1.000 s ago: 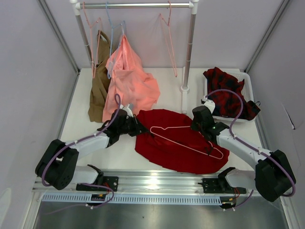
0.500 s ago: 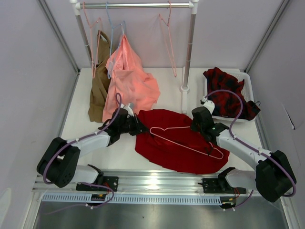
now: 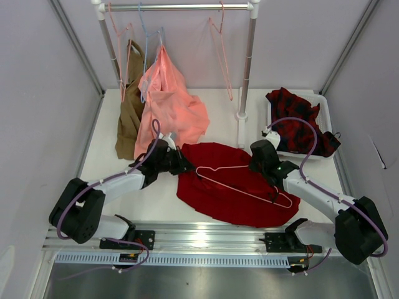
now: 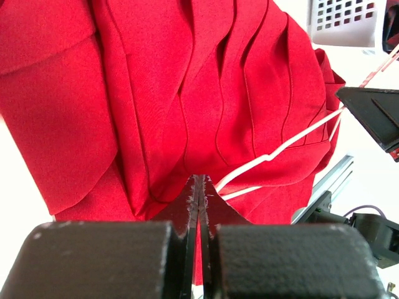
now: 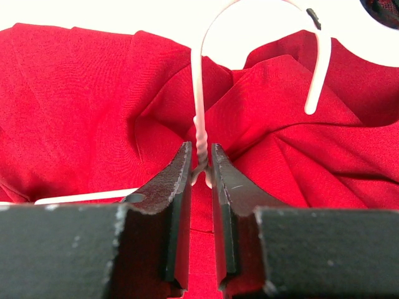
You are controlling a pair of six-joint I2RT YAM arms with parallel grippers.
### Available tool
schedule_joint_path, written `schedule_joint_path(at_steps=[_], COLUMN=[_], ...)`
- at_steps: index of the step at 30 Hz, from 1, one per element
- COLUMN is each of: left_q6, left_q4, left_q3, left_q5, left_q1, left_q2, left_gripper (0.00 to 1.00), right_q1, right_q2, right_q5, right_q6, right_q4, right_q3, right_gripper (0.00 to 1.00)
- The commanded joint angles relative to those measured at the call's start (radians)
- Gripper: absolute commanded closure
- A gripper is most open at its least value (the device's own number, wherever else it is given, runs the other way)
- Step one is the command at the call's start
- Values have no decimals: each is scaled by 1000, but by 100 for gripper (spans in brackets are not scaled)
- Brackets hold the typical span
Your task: Place the skirt on the hanger
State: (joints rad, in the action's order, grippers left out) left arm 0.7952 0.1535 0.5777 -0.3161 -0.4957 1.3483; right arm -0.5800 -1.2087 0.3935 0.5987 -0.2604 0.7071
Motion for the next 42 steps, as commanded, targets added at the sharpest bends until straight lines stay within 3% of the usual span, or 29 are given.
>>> schedule_joint_path(at_steps=[1, 42], left_q6=[-48, -186], left_q4=[1, -81], left_q3=[60, 238], left_q5=[31, -8], left_q1=[16, -196], left_q2=[-5, 132], left_gripper=[100, 100], right_q1=[-12, -92], right_q2=[3, -51], right_q5=[48, 1], right_q6=[-31, -1], right_q4=[0, 93], right_q3=[-6, 94], right_gripper=[100, 100])
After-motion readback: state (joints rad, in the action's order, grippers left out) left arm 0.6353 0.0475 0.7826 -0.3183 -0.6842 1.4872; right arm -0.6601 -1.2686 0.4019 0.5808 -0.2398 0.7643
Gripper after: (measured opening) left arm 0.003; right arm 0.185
